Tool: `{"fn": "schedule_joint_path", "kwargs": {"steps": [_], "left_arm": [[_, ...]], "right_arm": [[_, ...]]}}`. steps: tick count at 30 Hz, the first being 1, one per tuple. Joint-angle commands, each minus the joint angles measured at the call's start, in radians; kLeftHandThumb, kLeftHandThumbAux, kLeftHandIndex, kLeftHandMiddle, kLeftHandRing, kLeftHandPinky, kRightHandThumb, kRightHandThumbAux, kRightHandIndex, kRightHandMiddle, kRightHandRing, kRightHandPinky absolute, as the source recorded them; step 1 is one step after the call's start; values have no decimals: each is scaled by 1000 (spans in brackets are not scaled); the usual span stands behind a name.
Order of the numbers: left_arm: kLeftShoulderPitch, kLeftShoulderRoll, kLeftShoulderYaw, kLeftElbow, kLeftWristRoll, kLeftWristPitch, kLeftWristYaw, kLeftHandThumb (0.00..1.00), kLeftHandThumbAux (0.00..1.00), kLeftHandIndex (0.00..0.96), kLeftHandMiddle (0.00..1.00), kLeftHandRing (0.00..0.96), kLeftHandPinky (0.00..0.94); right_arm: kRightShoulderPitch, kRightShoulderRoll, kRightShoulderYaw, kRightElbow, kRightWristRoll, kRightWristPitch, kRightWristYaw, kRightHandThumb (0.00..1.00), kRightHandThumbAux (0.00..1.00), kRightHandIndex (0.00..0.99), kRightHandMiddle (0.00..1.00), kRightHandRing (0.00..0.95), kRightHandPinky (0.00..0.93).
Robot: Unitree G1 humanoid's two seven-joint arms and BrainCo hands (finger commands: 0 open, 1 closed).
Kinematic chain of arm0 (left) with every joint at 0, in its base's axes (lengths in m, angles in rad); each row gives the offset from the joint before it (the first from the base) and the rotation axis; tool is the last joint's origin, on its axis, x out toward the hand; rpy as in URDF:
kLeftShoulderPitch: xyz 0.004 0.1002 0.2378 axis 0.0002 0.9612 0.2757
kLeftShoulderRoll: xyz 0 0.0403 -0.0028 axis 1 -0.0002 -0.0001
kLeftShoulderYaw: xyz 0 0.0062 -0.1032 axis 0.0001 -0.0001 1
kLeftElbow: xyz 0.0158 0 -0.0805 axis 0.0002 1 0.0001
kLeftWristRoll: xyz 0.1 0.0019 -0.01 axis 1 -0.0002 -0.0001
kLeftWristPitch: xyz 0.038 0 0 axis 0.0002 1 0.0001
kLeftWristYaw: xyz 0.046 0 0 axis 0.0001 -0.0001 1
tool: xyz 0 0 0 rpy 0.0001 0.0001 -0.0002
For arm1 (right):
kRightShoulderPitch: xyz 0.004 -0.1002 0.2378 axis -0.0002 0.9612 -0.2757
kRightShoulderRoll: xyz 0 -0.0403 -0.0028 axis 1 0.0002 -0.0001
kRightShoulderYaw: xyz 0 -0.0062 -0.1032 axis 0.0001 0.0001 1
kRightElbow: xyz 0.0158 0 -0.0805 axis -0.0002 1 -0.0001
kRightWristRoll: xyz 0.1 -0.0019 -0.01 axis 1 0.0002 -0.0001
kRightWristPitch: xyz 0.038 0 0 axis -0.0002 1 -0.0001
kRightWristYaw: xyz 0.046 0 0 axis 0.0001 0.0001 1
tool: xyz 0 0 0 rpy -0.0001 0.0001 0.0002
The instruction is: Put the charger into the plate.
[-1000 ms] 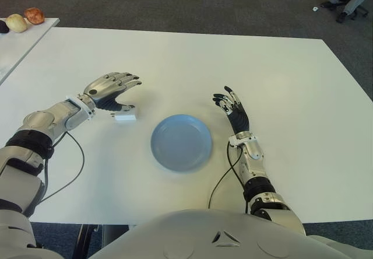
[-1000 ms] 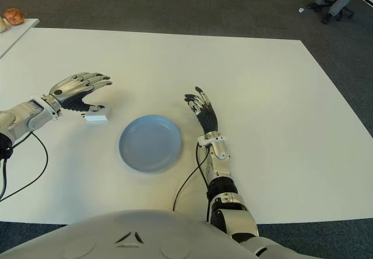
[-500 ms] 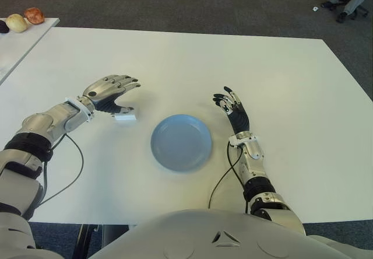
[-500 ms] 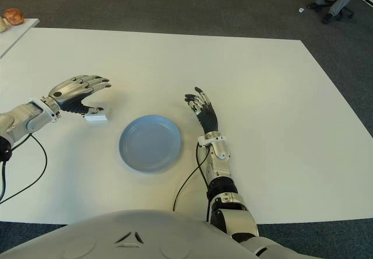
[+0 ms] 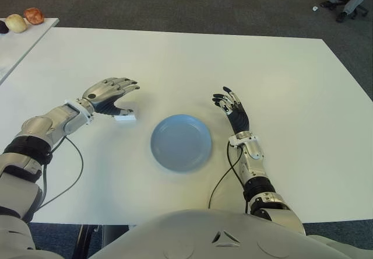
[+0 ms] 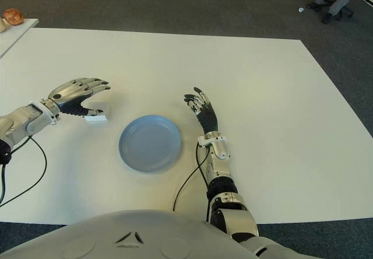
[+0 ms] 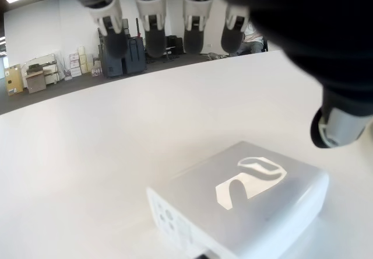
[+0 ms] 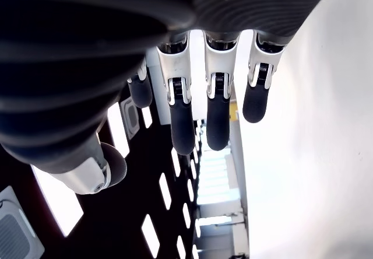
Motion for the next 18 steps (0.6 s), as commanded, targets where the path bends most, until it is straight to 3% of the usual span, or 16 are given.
{"fn": "schedule_joint_path", "kwargs": {"steps": [1,18], "left_arm": [[41,-15,-5,11,-7,0,-18,87,426,0,0,0,0],[68,-57,-41,136,29,-36,54,175,335,0,0,0,0]], "right_arm": [[79,4,-11,72,2,6,-16,23,592,120,318,280,222],[82,0,-4,59,-1,21,-22,5,581,131,317,278,227]]}}
